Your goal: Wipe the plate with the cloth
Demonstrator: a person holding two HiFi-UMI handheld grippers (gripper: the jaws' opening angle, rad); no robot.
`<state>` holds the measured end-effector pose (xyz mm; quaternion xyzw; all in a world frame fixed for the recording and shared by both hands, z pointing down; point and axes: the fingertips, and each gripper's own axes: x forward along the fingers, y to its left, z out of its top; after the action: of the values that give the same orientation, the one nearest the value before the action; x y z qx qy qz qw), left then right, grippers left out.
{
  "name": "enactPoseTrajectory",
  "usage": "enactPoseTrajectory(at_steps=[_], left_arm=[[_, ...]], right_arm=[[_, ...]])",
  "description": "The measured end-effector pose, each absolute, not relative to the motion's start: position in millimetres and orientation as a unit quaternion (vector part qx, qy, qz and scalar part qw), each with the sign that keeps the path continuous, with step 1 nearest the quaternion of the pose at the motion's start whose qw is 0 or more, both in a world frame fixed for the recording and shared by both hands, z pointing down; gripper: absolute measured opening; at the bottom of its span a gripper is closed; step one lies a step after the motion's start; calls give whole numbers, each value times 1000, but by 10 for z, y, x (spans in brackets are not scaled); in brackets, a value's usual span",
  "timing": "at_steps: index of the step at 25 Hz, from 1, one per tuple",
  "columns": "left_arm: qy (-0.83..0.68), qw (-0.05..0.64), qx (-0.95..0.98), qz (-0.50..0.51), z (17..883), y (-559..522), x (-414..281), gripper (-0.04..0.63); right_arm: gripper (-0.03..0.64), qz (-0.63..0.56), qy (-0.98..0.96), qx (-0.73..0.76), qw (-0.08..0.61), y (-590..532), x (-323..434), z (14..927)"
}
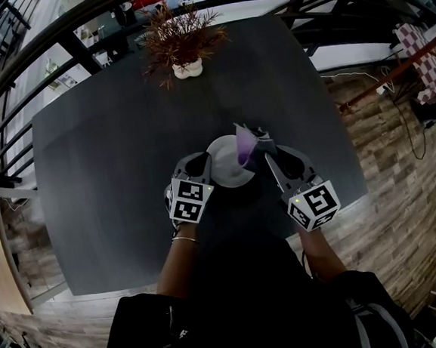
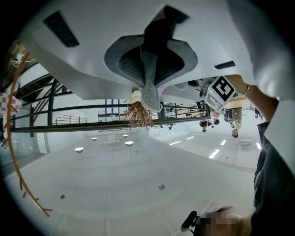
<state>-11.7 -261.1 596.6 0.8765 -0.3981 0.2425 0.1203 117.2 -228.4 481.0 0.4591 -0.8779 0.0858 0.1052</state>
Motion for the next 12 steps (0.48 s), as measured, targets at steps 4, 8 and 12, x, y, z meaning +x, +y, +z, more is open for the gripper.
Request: enactPoseTrajectory(at_steps=[4,8,12], left_arm=[[-400,112,880,232,5841,-2600,-108,8],[-398,97,885,222,5695,-2598,-79,8],[-393,87,890,214,5584,-2571,-67,8]], right_arm=[[60,81,-878,461,100,-2259,1178,4750],[58,74,-878,463,96,-2230,1180,4679],[60,65,-879,464,91,-2187,1175,4599]])
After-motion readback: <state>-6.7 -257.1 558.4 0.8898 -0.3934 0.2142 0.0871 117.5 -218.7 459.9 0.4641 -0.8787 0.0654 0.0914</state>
